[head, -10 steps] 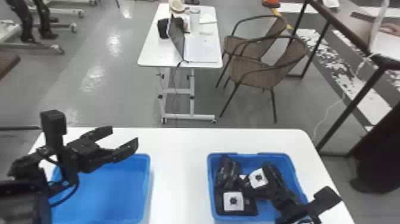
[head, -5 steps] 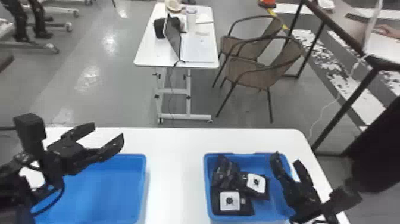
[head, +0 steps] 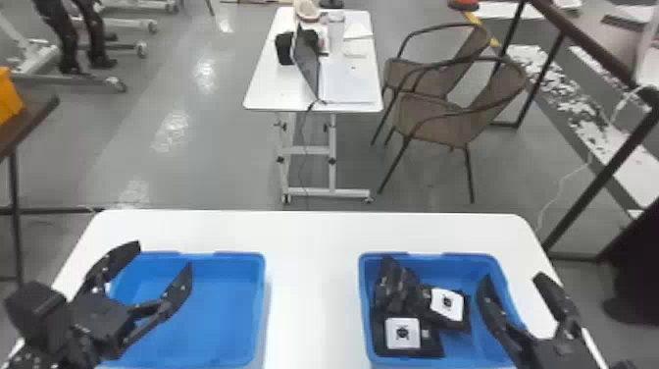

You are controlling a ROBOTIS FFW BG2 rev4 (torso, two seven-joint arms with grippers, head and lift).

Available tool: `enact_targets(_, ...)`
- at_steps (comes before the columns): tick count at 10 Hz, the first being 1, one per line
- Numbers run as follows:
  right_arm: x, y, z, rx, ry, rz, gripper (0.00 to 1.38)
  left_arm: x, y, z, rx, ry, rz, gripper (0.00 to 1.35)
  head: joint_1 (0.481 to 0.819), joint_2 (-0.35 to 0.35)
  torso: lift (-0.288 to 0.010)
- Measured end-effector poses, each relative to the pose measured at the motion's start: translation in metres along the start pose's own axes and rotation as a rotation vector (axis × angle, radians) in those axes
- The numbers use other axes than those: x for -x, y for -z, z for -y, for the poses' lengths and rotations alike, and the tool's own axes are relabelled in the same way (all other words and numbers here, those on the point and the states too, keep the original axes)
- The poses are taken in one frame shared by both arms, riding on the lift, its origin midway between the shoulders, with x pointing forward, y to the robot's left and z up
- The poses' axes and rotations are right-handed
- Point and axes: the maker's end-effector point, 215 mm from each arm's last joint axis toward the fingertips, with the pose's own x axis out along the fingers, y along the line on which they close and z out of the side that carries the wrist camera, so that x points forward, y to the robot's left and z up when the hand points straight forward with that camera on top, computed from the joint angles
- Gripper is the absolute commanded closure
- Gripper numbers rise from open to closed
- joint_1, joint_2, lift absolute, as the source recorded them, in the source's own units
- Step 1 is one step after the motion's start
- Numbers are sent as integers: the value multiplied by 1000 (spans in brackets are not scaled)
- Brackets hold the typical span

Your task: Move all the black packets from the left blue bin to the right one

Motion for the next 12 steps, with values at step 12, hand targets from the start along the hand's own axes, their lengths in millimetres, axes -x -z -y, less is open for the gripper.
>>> enact_targets(12,64,31,-34,89,4,-94,262,42,26,30,81,-47,30,231,695,31,0)
